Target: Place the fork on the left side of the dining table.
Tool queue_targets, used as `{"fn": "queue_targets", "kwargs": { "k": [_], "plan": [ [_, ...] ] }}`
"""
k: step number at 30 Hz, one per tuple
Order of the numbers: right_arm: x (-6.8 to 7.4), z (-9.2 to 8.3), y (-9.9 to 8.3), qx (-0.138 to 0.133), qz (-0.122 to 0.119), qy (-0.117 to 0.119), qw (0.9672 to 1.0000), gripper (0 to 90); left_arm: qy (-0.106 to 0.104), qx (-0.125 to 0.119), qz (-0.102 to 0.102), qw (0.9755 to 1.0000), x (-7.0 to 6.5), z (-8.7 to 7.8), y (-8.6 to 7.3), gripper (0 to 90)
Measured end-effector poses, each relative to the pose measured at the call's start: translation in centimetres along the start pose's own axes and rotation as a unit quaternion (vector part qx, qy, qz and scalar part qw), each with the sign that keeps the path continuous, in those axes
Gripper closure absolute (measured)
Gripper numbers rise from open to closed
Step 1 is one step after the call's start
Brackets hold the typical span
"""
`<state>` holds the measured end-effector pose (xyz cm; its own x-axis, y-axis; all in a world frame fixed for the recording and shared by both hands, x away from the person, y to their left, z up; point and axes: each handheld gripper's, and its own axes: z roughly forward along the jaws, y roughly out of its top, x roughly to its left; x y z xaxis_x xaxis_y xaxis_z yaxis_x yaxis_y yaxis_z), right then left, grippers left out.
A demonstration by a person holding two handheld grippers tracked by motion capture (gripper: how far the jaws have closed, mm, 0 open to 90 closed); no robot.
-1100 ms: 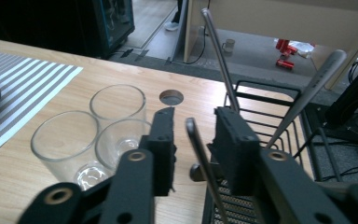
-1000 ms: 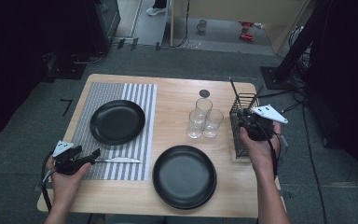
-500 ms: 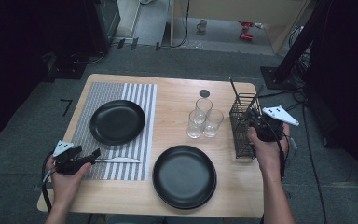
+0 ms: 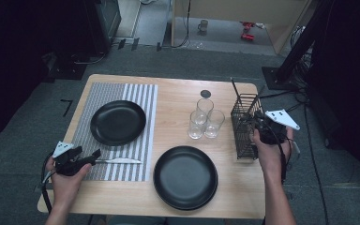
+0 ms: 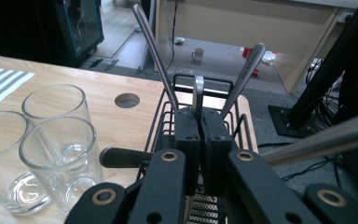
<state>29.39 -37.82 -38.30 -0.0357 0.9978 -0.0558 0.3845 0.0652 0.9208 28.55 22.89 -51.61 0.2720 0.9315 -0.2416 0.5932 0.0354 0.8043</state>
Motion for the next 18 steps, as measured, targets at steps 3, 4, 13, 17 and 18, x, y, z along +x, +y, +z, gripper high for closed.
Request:
{"fn": "queue_targets", "kwargs": {
  "k": [3, 4, 13, 17, 18],
  "plan": [
    [-0.3, -0.6, 0.0, -0.010, 0.010, 0.003, 0.9999, 88.5, 0.000, -0.003, -0.001, 1.0000, 0.0, -0.1, 0.0, 15.1],
    [-0.4, -0.9, 0.1, -0.014, 0.011, 0.004, 0.9998, 88.5, -0.001, -0.004, 0.000, 1.0000, 0.0, -0.1, 0.0, 15.1],
    [-0.2, -2.4, -0.4, -0.006, 0.023, 0.043, 0.9988, 88.4, 0.012, -0.007, 0.013, 0.9998, -0.3, -0.3, 0.1, 15.1],
    [-0.2, -2.6, -1.0, -0.012, 0.027, 0.044, 0.9986, 88.1, 0.016, -0.011, 0.013, 0.9997, -0.4, -0.6, 0.4, 15.1],
    [-0.2, -2.7, -1.0, -0.013, 0.029, 0.044, 0.9985, 88.0, 0.015, -0.014, 0.012, 0.9997, -0.5, -0.8, 0.5, 15.1]
  ]
}}
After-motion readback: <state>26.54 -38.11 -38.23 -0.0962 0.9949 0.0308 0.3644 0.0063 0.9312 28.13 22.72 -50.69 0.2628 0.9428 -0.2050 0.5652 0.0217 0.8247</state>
